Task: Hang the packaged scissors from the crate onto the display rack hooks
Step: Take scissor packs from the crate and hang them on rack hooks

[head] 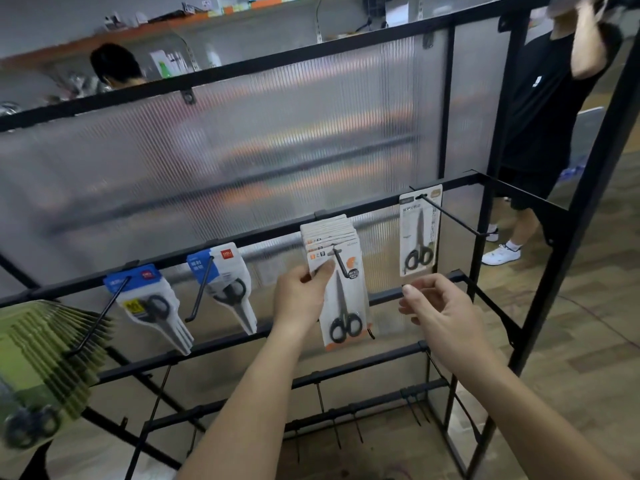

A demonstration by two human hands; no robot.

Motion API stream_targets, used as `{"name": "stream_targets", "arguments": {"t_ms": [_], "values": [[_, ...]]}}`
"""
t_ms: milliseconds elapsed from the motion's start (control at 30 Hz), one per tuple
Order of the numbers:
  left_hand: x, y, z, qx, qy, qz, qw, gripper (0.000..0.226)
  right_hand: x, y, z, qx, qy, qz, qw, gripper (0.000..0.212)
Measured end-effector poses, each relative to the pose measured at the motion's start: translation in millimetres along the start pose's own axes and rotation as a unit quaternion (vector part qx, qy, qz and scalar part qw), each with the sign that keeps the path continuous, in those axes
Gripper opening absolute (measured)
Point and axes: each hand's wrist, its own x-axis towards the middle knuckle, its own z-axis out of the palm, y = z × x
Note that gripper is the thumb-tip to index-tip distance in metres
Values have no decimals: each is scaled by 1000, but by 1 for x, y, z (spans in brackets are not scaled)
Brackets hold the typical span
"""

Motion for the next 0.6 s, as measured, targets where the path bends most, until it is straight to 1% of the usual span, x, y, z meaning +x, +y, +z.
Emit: {"name": "stream_targets", "arguments": {"t_ms": [67,133,200,300,433,533,600], "values": [[8,2,-1,77,18,8,997,43,-3,2,-1,-4,-13,8,1000,8],[10,5,-1,125,23,6,992,47,-4,5,-5,-14,-27,10,999,7],[10,4,2,150,32,8,988,45,-4,8,-10,-28,-44,10,999,8],[-2,2,3,160,68,7,985,38,-1,11,-13,-64,-80,14,995,13],[-29,-11,-7,151,101,10,983,25,4,7,-8,-117,-155,3,981,21],[-52,-27,-20,171,64,-6,983,16,5,0,1,-150,-214,-1,965,30],[-76,-35,-30,189,36,-15,981,20,-1,-3,9,-182,-241,-14,953,36]]}}
